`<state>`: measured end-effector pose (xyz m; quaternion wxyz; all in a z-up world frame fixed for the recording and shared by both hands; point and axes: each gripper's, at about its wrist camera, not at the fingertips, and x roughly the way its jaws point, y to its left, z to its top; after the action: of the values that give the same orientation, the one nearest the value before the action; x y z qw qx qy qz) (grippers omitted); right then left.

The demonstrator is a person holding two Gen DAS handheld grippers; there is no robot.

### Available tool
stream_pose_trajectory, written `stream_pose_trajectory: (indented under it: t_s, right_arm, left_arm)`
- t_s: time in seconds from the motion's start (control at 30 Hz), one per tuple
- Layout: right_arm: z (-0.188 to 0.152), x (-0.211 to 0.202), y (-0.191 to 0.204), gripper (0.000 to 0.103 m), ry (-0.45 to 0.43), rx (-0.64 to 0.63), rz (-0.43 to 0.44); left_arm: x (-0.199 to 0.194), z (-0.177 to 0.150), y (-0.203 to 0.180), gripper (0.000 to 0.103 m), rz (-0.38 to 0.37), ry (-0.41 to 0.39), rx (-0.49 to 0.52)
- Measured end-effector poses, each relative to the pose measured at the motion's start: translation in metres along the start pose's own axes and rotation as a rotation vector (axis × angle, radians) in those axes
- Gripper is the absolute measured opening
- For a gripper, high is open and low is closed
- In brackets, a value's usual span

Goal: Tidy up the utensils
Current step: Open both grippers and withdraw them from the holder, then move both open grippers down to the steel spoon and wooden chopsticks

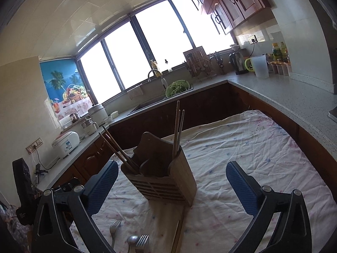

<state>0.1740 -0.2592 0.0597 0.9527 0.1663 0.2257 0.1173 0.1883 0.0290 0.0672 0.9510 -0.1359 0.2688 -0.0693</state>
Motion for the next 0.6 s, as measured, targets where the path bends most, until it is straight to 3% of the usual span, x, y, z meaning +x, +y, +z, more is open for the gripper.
stream_pose_trajectory:
  t_s: [0.6]
  right_arm:
    - [-0.089, -0.035, -0.004, 0.103, 0.148, 0.008, -0.047]
  left_arm:
    - [-0.029, -0.097, 0.002, 0.089, 0.033, 0.174, 0.048]
